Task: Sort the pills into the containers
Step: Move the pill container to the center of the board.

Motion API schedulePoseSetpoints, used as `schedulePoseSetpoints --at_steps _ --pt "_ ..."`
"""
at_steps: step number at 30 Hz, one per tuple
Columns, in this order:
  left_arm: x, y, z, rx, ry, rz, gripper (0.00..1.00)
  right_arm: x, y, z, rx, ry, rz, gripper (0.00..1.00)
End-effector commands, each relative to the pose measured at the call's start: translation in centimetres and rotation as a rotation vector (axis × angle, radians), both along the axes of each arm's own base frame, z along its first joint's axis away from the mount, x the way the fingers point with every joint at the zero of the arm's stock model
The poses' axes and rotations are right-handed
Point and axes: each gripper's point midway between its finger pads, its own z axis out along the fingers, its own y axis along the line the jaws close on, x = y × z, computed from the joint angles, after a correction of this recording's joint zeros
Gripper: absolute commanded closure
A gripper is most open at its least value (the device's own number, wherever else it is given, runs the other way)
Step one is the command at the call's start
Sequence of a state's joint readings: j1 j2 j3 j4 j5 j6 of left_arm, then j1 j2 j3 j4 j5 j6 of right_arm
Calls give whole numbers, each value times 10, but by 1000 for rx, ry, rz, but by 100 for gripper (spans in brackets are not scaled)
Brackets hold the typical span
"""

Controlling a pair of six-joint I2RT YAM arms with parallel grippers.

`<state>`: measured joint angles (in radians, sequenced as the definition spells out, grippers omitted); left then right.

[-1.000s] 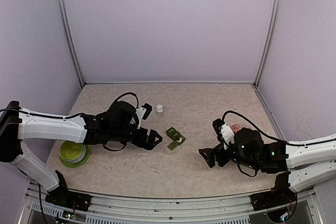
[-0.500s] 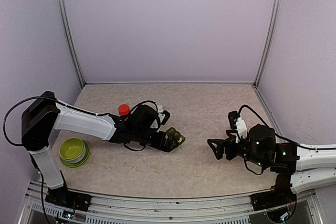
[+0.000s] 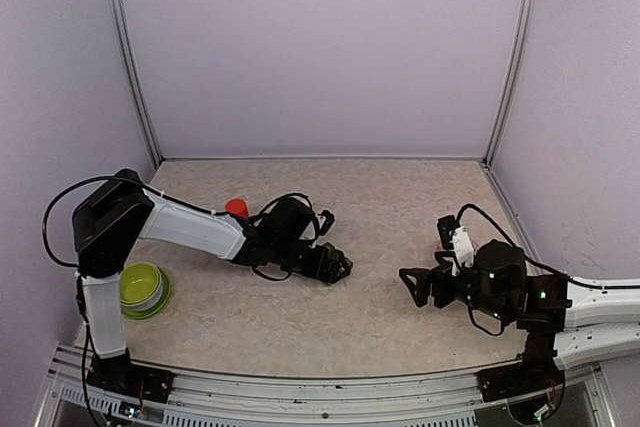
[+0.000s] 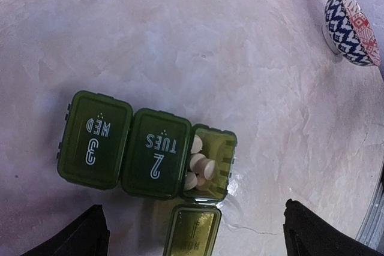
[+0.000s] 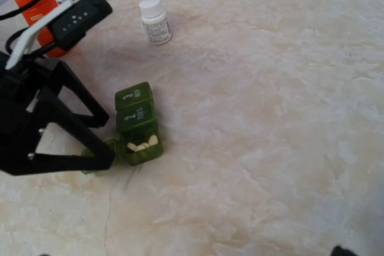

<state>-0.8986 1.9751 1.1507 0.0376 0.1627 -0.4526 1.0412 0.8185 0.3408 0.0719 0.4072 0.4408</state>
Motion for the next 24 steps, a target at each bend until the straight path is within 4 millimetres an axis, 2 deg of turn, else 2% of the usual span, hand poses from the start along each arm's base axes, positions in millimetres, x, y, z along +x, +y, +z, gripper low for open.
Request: schedulePoseSetpoints --at_steps 1,11,24 --pt "11 -10 2 -30 0 -10 1 3 -7 -1 9 1 -28 0" --pt "29 -25 1 -41 2 -46 1 6 -6 -1 5 9 -32 0" --pt "12 -61 1 -136 15 -272 1 11 -2 0 -5 15 -30 0"
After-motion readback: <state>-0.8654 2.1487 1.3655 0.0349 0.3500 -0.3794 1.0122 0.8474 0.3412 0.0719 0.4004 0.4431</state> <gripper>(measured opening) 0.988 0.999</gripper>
